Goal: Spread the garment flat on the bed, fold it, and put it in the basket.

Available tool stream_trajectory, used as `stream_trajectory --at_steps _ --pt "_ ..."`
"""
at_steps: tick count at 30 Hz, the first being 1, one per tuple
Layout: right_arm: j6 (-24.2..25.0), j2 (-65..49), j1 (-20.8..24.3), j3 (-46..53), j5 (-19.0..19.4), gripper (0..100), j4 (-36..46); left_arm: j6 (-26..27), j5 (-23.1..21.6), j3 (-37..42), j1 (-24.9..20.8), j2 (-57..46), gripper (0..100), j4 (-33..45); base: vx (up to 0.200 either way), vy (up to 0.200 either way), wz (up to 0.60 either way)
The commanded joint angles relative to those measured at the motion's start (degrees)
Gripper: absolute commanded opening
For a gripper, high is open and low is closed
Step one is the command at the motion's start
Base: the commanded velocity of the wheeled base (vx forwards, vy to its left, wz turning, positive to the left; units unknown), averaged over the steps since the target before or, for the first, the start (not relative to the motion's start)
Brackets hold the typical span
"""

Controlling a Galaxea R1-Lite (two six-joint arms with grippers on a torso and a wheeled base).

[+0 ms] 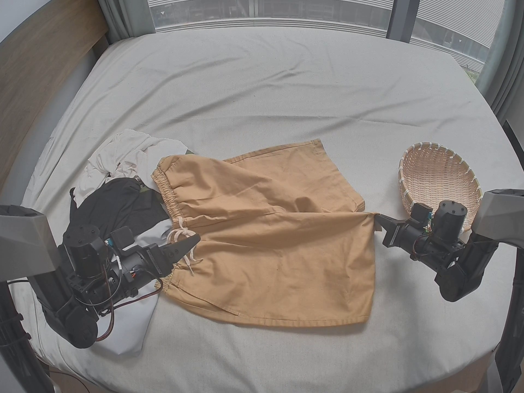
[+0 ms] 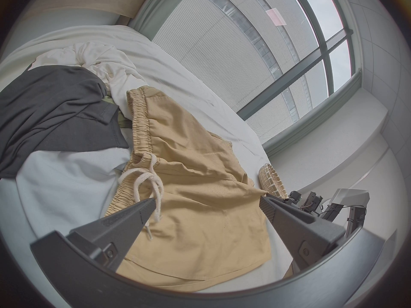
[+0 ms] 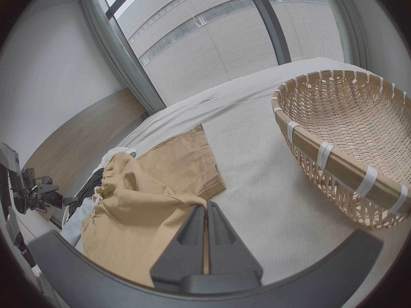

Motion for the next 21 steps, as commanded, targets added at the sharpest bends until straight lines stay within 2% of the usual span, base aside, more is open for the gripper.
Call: stream_trajectory --at_steps 1,7,9,15,21 --pt "0.2 0.5 0.2 -0.4 -0.6 100 -0.9 0.0 0.1 1.9 1.5 0.7 100 0.0 0.0 0.0 0.0" --pt "0.3 -0.2 1.7 0.2 -2.4 100 -4.5 0.0 0.0 4.6 3.7 2.2 100 0.0 0.0 0.0 0.0" --pt "0.4 -2.8 4.0 3.3 -3.6 100 -5.2 0.0 -0.2 6.3 5.3 3.0 100 0.0 0.0 0.0 0.0" --pt "1.2 -5.9 10.3 13.9 -3.8 100 -5.2 1.9 -0.2 8.9 7.4 5.4 100 0.1 0.0 0.0 0.0" --pt "1.2 -6.4 10.7 17.1 -3.7 100 -5.3 3.4 -0.4 10.2 8.1 7.3 100 0.0 0.0 0.0 0.0"
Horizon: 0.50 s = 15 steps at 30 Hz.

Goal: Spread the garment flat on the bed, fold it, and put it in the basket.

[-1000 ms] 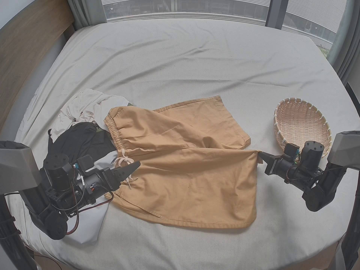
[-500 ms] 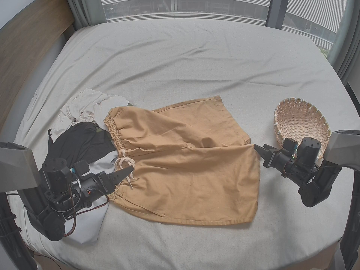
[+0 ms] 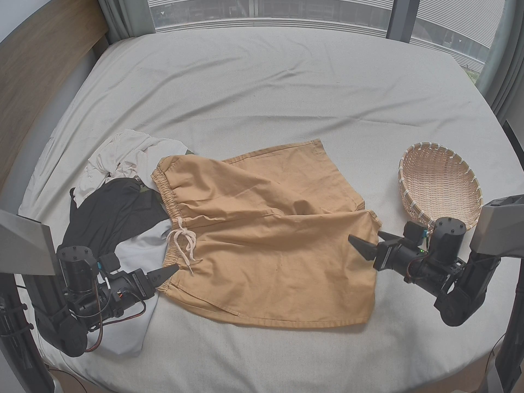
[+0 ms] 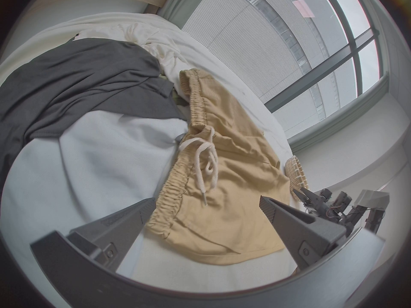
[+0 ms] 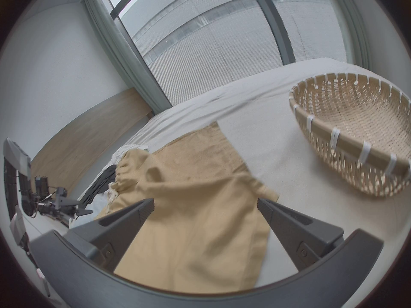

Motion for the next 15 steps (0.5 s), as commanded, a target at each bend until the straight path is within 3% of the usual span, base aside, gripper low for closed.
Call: stream_trajectory --at_steps 1,15 --pt "0.1 -1.9 1.5 3.4 0.0 100 -0.1 0.8 -0.1 1.5 1.1 3.1 100 0.0 0.0 0.0 0.0" --pt "0.1 -3.4 1.5 4.4 0.0 100 0.0 0.4 -1.1 -2.0 0.8 5.5 100 0.0 0.0 0.0 0.0"
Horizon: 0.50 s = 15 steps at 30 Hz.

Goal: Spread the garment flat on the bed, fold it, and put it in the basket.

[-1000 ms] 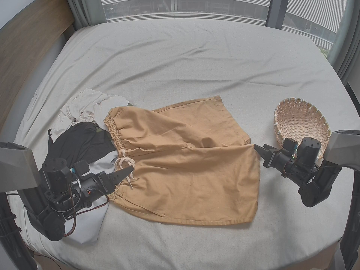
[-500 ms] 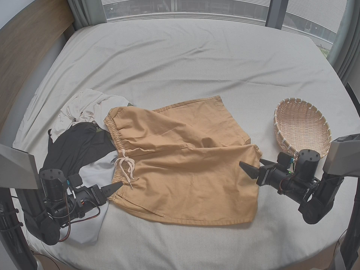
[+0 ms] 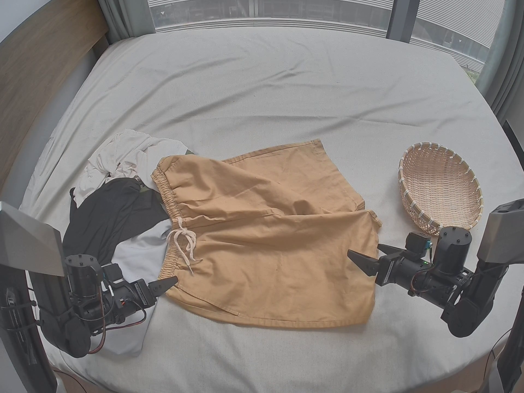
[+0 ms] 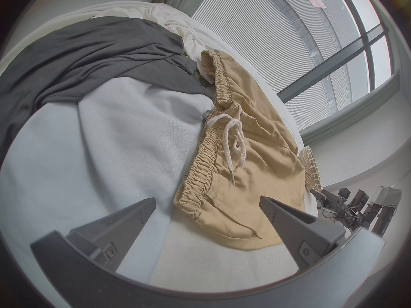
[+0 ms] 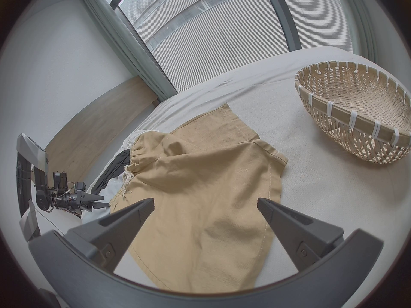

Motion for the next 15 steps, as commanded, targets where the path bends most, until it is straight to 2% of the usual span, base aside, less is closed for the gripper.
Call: stream_trajectory --at_steps 1,15 --pt "0.0 -0.4 0.0 0.1 0.0 100 0.0 -0.1 -0.7 -1.3 -0.1 1.0 100 0.0 0.0 0.0 0.0" --pt "0.1 -0.5 -0.1 1.0 0.0 100 -0.1 0.0 -1.3 -4.5 -0.3 4.5 100 0.0 0.0 0.0 0.0"
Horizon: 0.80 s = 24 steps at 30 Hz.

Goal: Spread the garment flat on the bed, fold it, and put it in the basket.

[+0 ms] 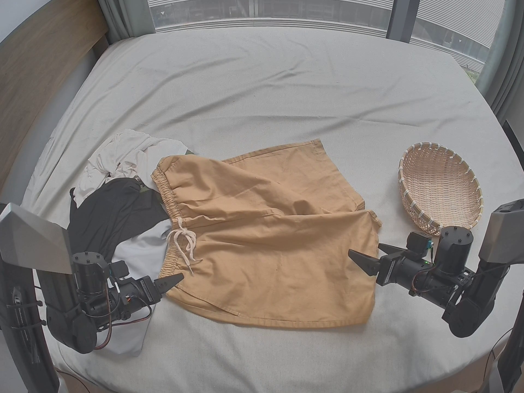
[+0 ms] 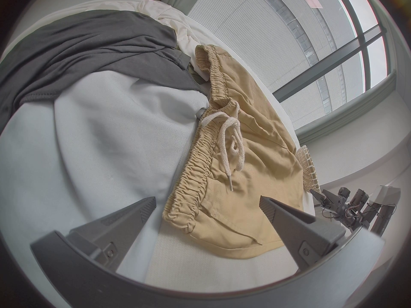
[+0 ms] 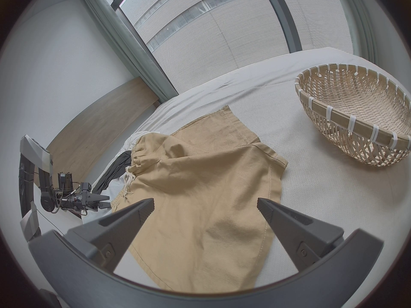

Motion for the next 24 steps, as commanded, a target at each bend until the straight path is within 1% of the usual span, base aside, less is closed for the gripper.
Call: stream_trajectory --at_steps 1,2,10,14,19,24 --pt "0.0 -0.1 -0.1 0.7 0.0 100 -0.1 0.0 0.0 -0.9 0.0 1.6 100 0.0 0.0 0.0 0.0" --pt "0.1 -0.2 -0.1 1.2 0.1 100 -0.1 -0.1 0.0 -1.4 0.0 1.8 0 0.0 0.0 0.0 0.0" --pt "0.1 -1.1 -0.7 3.5 0.2 100 -0.1 -0.1 0.0 -1.5 0.3 2.1 0 0.0 0.0 0.0 0.0" --pt "0.4 -0.7 -0.7 7.1 0.5 100 0.1 -0.1 0.1 -0.9 1.2 -1.4 0 0.0 0.0 0.0 0.0" --pt "1.6 4.0 -1.2 10.7 0.5 100 0.0 0.3 0.1 -1.1 4.1 -3.3 0 0.0 0.0 0.0 0.0" --pt "1.7 7.8 -1.1 11.8 0.5 100 0.0 0.3 0.1 -0.6 5.0 -3.6 0 0.0 0.0 0.0 0.0"
